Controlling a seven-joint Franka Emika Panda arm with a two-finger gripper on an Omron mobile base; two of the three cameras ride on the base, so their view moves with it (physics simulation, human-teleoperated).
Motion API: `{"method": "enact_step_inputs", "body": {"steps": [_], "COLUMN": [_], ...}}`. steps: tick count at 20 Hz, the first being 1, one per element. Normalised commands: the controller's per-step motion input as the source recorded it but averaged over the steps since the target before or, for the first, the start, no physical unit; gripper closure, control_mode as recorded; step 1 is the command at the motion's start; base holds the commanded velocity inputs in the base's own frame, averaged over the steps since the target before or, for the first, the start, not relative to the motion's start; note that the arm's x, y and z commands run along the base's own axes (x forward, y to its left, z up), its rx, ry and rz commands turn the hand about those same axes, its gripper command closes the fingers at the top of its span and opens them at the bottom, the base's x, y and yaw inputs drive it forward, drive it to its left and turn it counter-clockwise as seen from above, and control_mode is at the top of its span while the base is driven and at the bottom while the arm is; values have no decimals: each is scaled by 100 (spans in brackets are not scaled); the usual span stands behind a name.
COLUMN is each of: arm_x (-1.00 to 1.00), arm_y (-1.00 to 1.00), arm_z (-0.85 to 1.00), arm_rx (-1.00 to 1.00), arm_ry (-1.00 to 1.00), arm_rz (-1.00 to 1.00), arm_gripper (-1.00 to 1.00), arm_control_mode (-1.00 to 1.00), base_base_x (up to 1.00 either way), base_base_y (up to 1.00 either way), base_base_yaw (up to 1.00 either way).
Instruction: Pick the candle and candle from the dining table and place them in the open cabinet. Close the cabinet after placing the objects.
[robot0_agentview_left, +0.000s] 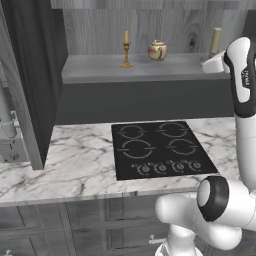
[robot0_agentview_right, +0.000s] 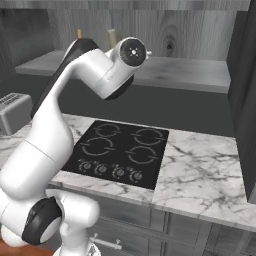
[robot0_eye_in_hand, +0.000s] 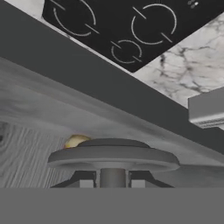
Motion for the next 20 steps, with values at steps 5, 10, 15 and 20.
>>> {"method": "enact_step_inputs", "body": {"steps": [5,10,15,20], "arm_x": [39,32,30,36], "arm_y": [0,0,-1,0], "arm_z": [0,0,0,0], "arm_rx": [4,11,9,0], "arm_ry": [1,0,4,10], "arm_rz": [0,0,0,0], "arm_gripper": [100,100,100,100], "arm_control_mode": [-100,-100,-100,-100], "base_base_x": [0,0,0,0], "base_base_y": [0,0,0,0], "base_base_yaw": [0,0,0,0]}}
